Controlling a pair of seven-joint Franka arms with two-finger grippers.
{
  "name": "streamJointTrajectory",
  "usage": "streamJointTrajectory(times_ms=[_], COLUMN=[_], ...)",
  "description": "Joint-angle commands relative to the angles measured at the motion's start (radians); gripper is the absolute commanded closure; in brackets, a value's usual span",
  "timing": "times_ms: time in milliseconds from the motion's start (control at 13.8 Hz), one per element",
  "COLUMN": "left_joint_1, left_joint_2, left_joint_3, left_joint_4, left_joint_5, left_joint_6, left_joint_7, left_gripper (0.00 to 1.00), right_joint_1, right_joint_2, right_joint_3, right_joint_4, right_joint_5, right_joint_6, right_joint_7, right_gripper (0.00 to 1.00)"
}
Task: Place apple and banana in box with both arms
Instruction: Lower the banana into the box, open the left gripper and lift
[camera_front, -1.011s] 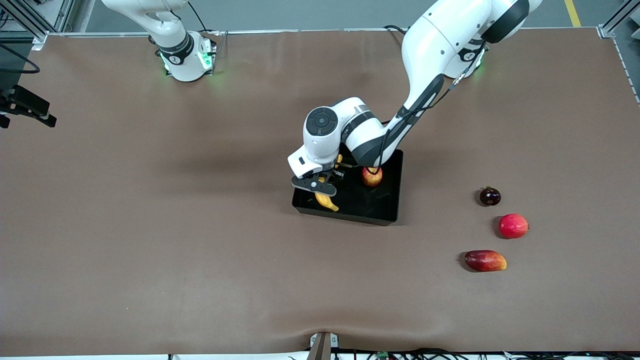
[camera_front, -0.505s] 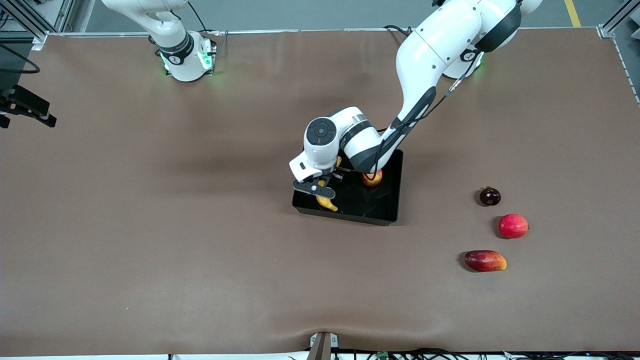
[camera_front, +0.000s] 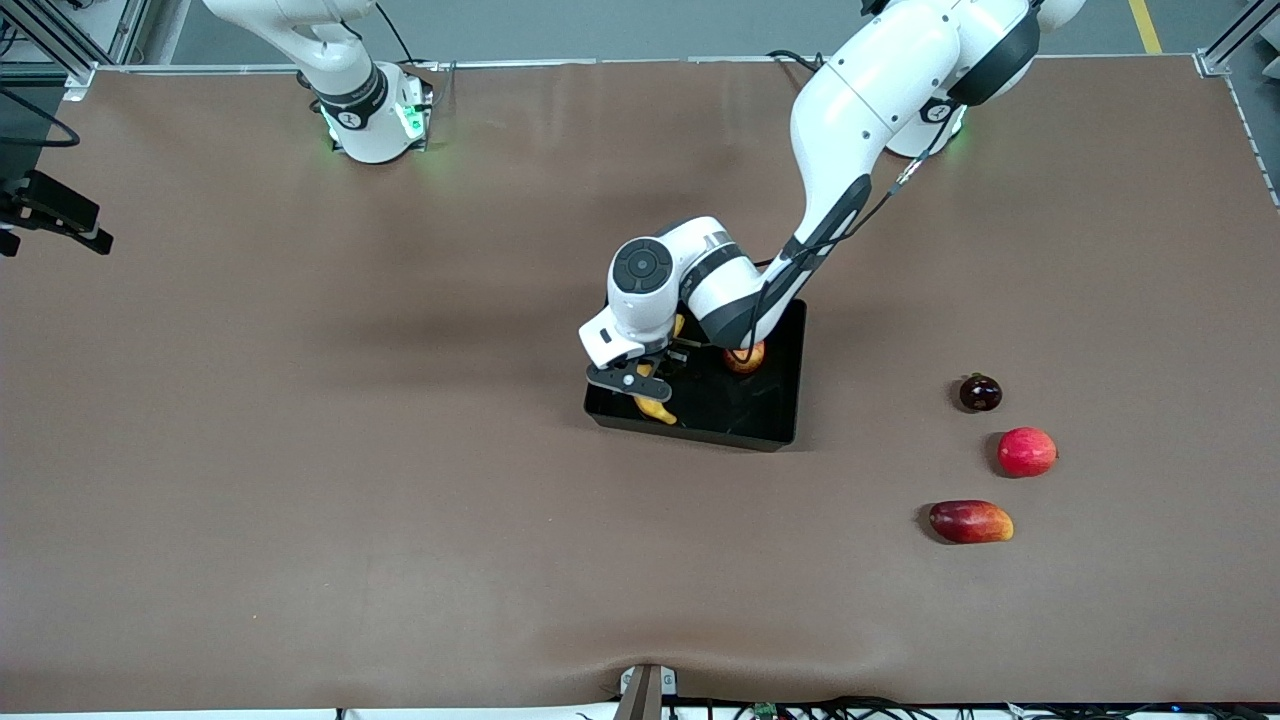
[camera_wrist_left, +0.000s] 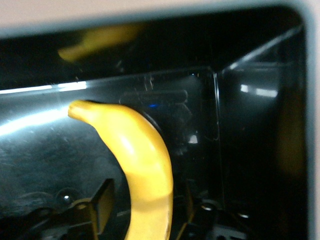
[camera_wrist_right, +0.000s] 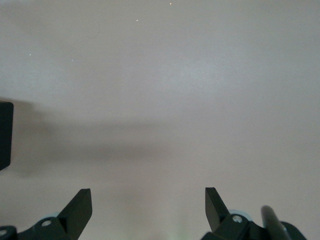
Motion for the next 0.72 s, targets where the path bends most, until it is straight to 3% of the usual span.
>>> streamJointTrajectory(times_ms=[0, 650], left_joint_1=[-0.005, 0.237], left_joint_2=[-0.067, -0.455], left_joint_3=[0.007, -0.002], left_joint_4=[-0.004, -0.008], left_joint_5=[0.013, 0.003], left_joint_6=[-0.050, -0.471], left_joint_7=[-0.012, 0.065], left_gripper=[0.00, 0.00], right_joint_1=[-0.019, -0.019], right_joint_2=[-0.001, -0.001], right_joint_3=[0.012, 0.012], right_joint_4=[0.004, 0.004], right_joint_5=[-0.005, -0.005], right_joint_6=[-0.007, -0.007], right_joint_7=[-0.009, -0.009], right_gripper=[0.00, 0.00])
